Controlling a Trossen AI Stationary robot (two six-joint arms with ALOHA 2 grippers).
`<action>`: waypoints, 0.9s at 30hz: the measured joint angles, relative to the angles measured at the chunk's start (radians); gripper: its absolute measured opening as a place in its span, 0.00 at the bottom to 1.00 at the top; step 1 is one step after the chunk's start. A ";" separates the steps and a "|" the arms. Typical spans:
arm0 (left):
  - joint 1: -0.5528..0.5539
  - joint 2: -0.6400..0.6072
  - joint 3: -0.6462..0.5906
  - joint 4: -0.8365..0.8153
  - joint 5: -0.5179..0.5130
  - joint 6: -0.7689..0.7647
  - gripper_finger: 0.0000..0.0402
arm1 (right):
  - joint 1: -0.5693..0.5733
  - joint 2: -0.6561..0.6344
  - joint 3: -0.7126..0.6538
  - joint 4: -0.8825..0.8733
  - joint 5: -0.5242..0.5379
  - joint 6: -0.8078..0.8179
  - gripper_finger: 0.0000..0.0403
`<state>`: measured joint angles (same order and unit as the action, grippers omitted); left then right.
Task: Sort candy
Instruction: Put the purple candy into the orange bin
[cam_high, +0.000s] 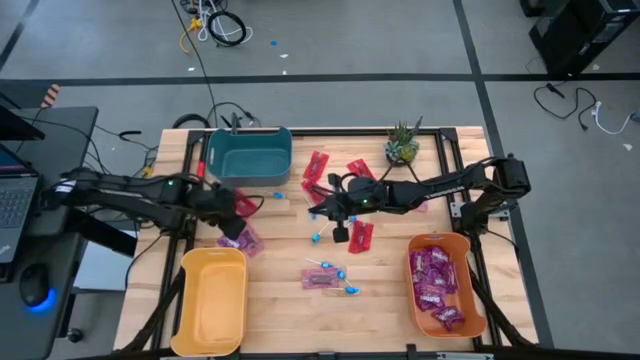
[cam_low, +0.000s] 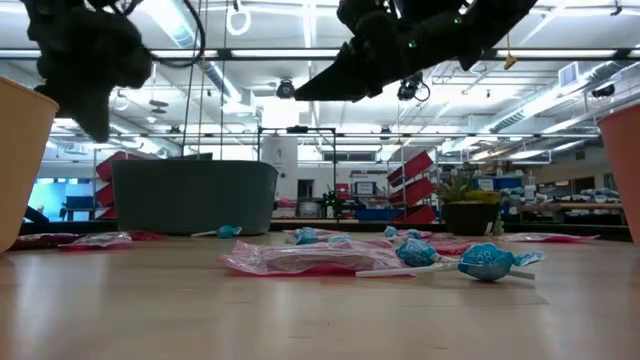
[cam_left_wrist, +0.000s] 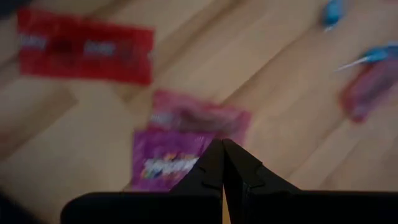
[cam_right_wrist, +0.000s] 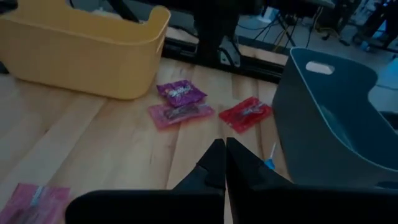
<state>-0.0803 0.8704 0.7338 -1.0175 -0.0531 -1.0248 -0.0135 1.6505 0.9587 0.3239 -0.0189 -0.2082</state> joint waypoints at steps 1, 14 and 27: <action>0.001 0.014 0.000 -0.025 0.013 -0.015 0.00 | 0.001 0.000 0.000 0.000 0.000 0.002 0.00; 0.001 0.202 0.000 -0.101 0.069 -0.061 0.00 | 0.013 0.001 0.000 -0.021 0.000 -0.004 0.00; 0.002 0.340 0.000 -0.094 0.062 -0.057 0.00 | 0.013 0.001 0.000 -0.034 0.000 -0.005 0.00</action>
<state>-0.0784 1.2103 0.7334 -1.1114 0.0088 -1.0817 -0.0006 1.6512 0.9585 0.2897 -0.0189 -0.2130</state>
